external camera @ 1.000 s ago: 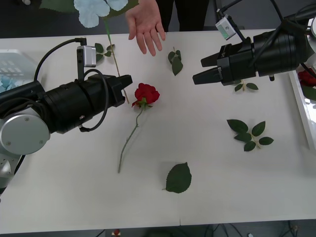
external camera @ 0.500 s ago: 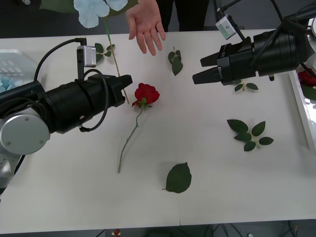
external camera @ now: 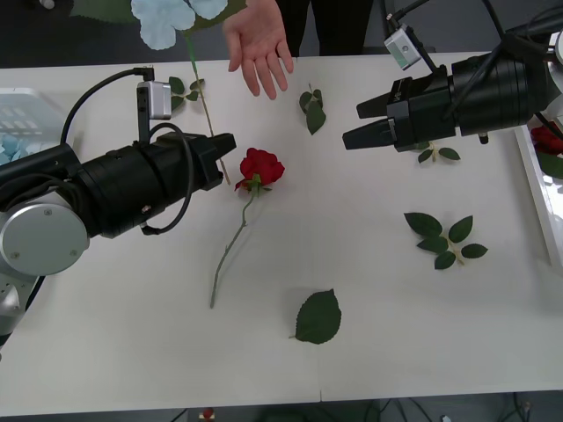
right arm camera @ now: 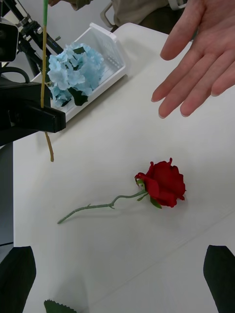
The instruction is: Place the red flowers into the right box and the blue flowers into the left box. If a person shows an open palm, hand one flower to the person first, then continue sorting.
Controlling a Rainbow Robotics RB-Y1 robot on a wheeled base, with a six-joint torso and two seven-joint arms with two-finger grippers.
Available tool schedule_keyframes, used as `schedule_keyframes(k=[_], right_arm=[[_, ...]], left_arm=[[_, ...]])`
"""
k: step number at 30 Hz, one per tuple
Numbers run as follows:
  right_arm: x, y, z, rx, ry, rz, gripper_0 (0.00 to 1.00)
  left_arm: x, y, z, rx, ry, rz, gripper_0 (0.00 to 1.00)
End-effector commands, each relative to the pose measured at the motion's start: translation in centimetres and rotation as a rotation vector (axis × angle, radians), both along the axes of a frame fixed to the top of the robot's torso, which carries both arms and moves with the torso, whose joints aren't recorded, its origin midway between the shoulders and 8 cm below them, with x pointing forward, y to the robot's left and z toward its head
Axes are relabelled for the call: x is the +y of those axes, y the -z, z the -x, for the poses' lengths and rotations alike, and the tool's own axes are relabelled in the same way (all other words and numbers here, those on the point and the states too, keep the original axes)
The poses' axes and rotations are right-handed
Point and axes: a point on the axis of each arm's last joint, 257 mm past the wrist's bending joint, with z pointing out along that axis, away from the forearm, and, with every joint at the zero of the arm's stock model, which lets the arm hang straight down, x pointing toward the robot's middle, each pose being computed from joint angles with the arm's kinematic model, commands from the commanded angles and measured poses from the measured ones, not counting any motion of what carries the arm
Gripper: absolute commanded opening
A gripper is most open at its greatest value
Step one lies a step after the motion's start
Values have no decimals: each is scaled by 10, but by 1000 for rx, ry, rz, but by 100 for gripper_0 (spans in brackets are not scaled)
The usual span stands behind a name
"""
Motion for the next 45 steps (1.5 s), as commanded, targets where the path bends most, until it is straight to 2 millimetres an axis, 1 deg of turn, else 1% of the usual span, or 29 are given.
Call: schedule_keyframes(k=[1, 10, 11, 13, 14, 16, 20, 22, 23, 24, 25, 26, 27, 30, 36, 37, 38, 39, 40, 41, 44, 45], right_arm=[[4, -25, -4, -90, -34, 8, 100], [4, -25, -4, -94, -37, 7, 100], [5, -26, -4, -97, -39, 7, 100], [4, -25, -4, -97, -39, 7, 100], [4, -25, -4, -97, -39, 7, 100], [5, -26, -4, -97, -39, 6, 100], [5, -25, -4, -97, -40, 6, 100], [4, -25, -4, -98, -39, 9, 100], [3, -25, -4, -96, -37, 8, 100], [4, -25, -4, -98, -39, 9, 100], [4, -25, -4, -98, -39, 9, 100], [3, -25, -4, -99, -38, 10, 100], [3, -26, -4, -98, -38, 8, 100], [2, -24, -4, -98, -37, 10, 100], [3, -26, -4, -103, -40, 10, 100], [3, -25, -4, -102, -41, 8, 100], [3, -26, -4, -103, -41, 9, 100], [3, -25, -3, -101, -41, 7, 100], [3, -26, -4, -104, -42, 8, 100], [3, -25, -3, -104, -43, 8, 100], [3, -25, -4, -104, -42, 8, 100], [3, -25, -3, -105, -43, 8, 100]], left_arm=[[12, -26, -8, -41, -17, 8, 0], [12, -26, -8, -41, -17, 8, 0], [17, -18, -11, -27, -31, 7, 0], [20, -18, -13, -28, -40, 7, 0], [23, -25, -16, -47, -49, 15, 0], [27, -30, -19, -68, -66, 23, 0], [34, -27, -19, -65, -70, 1, 0], [45, -28, -21, -69, -83, -17, 0], [47, -28, -21, -67, -83, -17, 0], [56, -32, -23, -69, -91, -21, 0], [58, -34, -24, -69, -94, -18, 0], [63, -42, -25, -76, -97, -10, 0], [67, -46, -26, -77, -103, -3, 0], [82, -52, -30, -81, -123, -5, 0], [140, -45, -39, -43, -192, -73, 0], [161, -44, -40, -35, -222, -99, 0], [171, -44, -40, -32, -235, -110, 0], [185, -43, -40, -21, -254, -121, 0], [204, -40, -39, 5, -275, -135, 0], [218, -36, -38, 31, -288, -149, 0], [259, -32, -30, 77, -330, -224, 0], [279, -31, -26, 101, -353, -251, 0]])
